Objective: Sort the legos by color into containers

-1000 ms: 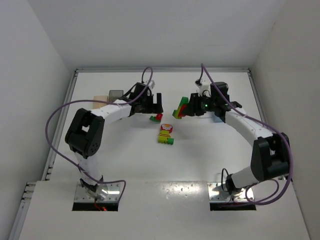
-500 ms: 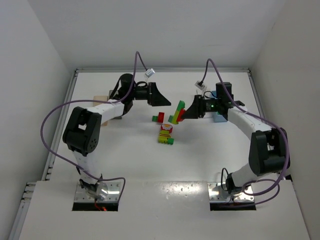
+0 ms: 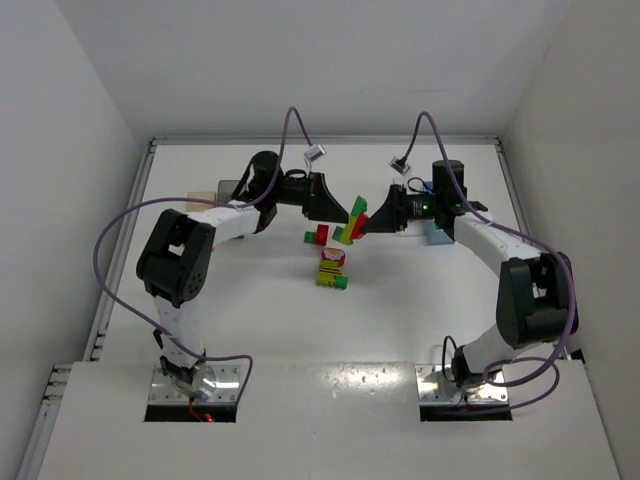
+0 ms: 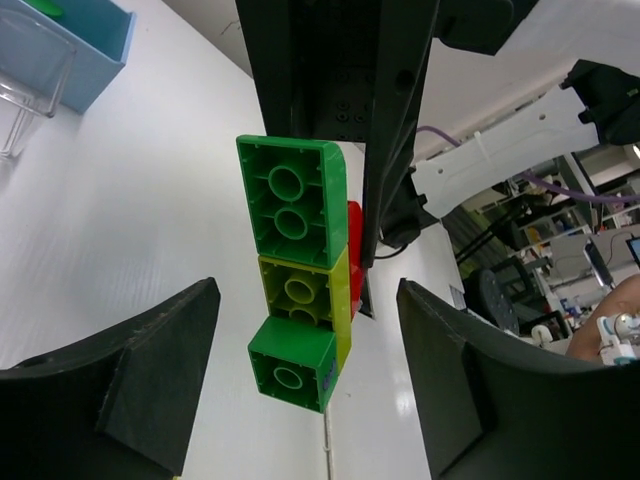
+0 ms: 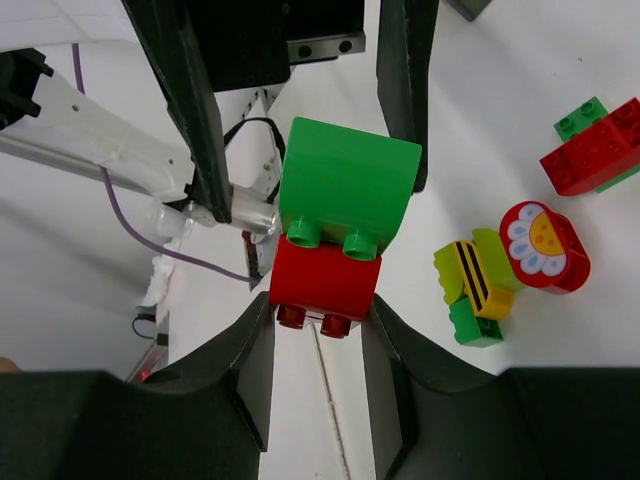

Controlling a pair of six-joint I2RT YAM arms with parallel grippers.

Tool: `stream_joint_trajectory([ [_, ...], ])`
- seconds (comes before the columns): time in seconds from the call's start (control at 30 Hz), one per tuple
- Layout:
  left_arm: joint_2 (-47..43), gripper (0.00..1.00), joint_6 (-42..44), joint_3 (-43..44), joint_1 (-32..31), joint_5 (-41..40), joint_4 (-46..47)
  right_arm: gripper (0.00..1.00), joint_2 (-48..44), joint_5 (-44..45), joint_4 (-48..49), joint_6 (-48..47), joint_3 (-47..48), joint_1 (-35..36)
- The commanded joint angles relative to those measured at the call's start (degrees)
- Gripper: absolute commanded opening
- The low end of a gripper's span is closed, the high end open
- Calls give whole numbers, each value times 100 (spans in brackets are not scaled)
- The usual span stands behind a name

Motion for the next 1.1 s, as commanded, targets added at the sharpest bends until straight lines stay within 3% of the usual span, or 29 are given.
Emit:
stream_joint_trajectory([
  [0.0, 170, 77, 11, 238, -132, 263, 398, 3, -11, -181, 576, 140, 184, -10],
  [0.2, 224, 70, -42, 238, -185, 316, 398, 3, -11, -181, 831, 420, 236, 43],
  [0.33, 224, 41, -42, 238, -185, 316, 398, 3, -11, -181, 831, 421, 237, 43],
  [0.37, 224, 26, -42, 238, -185, 316, 398, 3, -11, -181, 831, 421, 237, 43],
  [0.43, 224, 10, 54, 238, -185, 264, 275, 3, -72, -181, 683, 351, 176, -71],
  [0.47, 145, 8, 116, 177, -124, 211, 214, 3, -124, -233, 682, 290, 88, -71],
  [0.67, -58, 5, 230, -167, 228, -18, 161, 3, -538, -181, -12, -326, -369, -405],
  [0.8, 3, 7, 502, -167, 290, -141, -381, 3, -600, -181, -188, -449, -510, -458],
  [0.87, 82, 18, 1125, 17, 342, -343, -970, 3, -600, -128, -188, -502, -510, -458],
  [0.93, 231, 26, 2044, 306, 342, -762, -2252, 3, -539, -128, -240, -502, -458, -405],
  [1.03, 477, 35, 2803, 614, 342, -1168, -3385, 3, -468, -128, -303, -564, -353, -353],
  [1.07, 479, 42, 2876, 616, 342, -1396, -3521, 3, -468, -128, -303, -564, -352, -353],
])
